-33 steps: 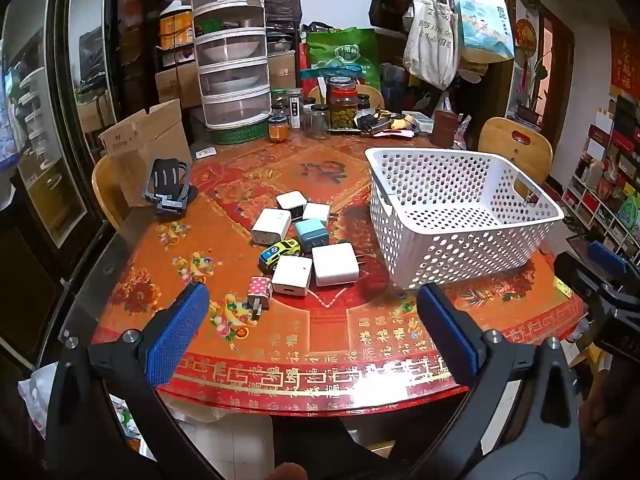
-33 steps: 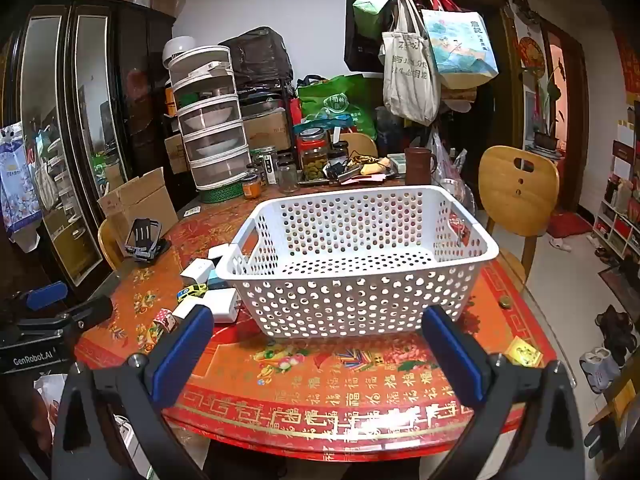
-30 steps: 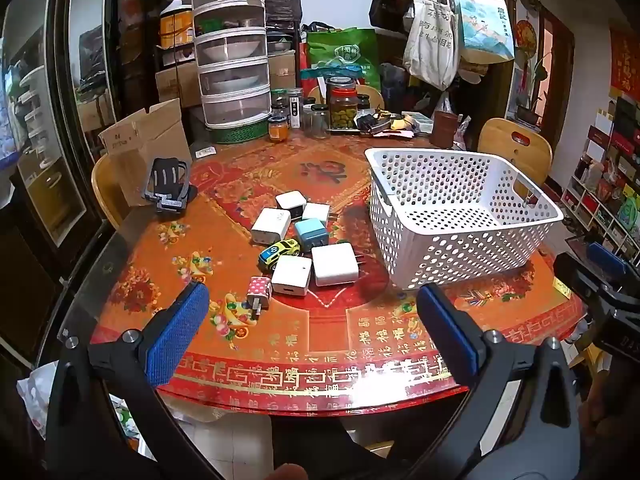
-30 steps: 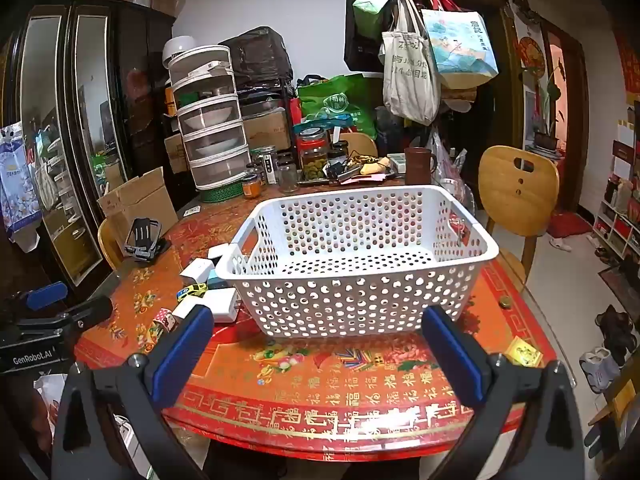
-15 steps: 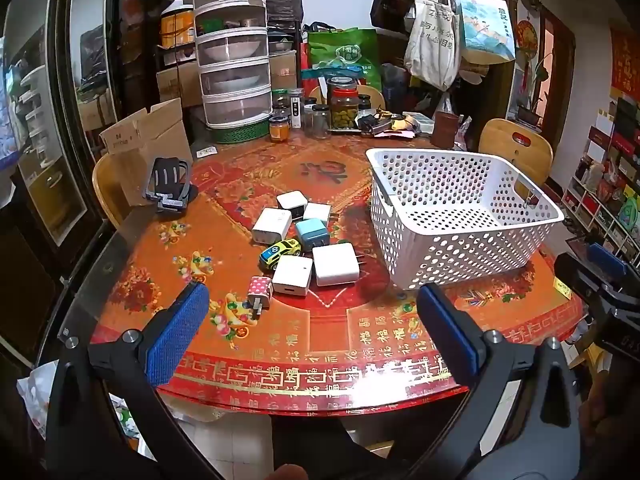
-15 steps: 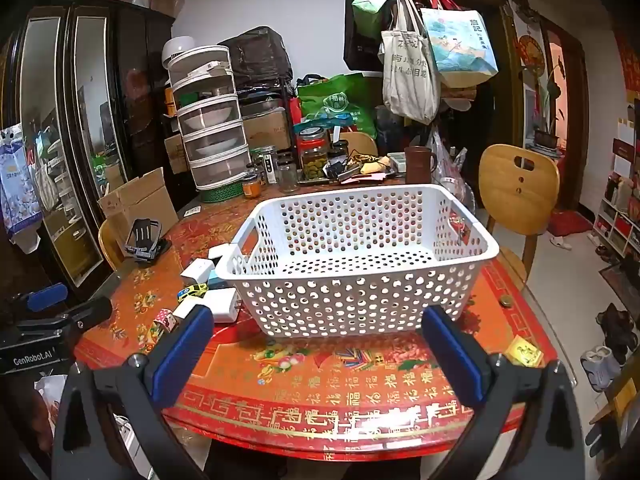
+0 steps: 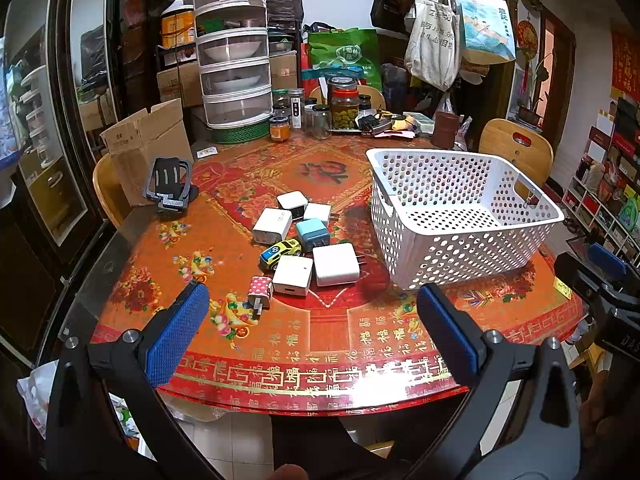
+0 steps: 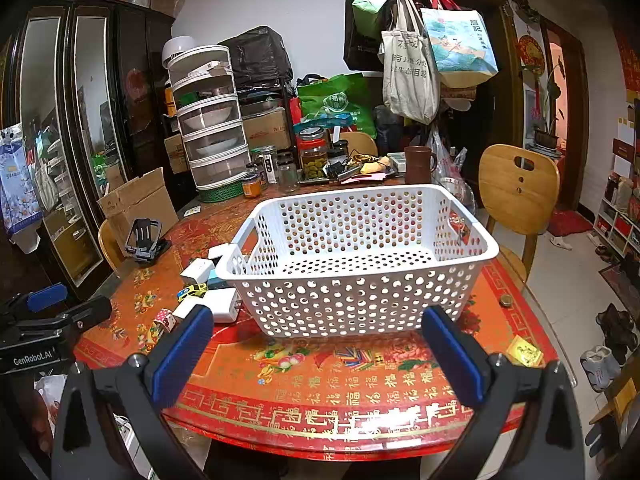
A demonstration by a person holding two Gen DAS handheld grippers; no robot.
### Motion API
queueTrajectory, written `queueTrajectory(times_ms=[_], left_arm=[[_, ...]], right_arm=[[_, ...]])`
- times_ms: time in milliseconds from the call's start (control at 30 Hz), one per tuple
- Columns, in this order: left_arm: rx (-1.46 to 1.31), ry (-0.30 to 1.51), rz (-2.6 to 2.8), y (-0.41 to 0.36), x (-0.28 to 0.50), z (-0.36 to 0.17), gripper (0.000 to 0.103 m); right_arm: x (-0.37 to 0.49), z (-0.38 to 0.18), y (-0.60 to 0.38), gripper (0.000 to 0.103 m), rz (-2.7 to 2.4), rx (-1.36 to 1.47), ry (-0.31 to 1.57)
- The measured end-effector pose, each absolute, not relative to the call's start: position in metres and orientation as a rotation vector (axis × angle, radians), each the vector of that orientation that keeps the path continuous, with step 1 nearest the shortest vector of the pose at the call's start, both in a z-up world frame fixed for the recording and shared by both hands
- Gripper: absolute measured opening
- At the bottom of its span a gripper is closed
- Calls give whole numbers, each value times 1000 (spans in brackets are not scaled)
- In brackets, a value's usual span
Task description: Organize rigid objects
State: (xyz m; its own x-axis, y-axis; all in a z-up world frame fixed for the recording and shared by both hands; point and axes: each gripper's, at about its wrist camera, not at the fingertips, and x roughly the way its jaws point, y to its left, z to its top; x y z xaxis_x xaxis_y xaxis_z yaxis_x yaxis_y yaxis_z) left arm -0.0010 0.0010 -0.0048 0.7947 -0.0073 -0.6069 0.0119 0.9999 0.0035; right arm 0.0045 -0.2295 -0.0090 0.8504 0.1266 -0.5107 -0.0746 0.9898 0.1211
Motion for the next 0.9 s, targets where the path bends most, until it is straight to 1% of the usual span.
queueTrajectory(times_ms=[900], left_arm=[[16,657,-7,0,0,-4,102]], right_arm=[[3,-8,-230,103,108,97,541]])
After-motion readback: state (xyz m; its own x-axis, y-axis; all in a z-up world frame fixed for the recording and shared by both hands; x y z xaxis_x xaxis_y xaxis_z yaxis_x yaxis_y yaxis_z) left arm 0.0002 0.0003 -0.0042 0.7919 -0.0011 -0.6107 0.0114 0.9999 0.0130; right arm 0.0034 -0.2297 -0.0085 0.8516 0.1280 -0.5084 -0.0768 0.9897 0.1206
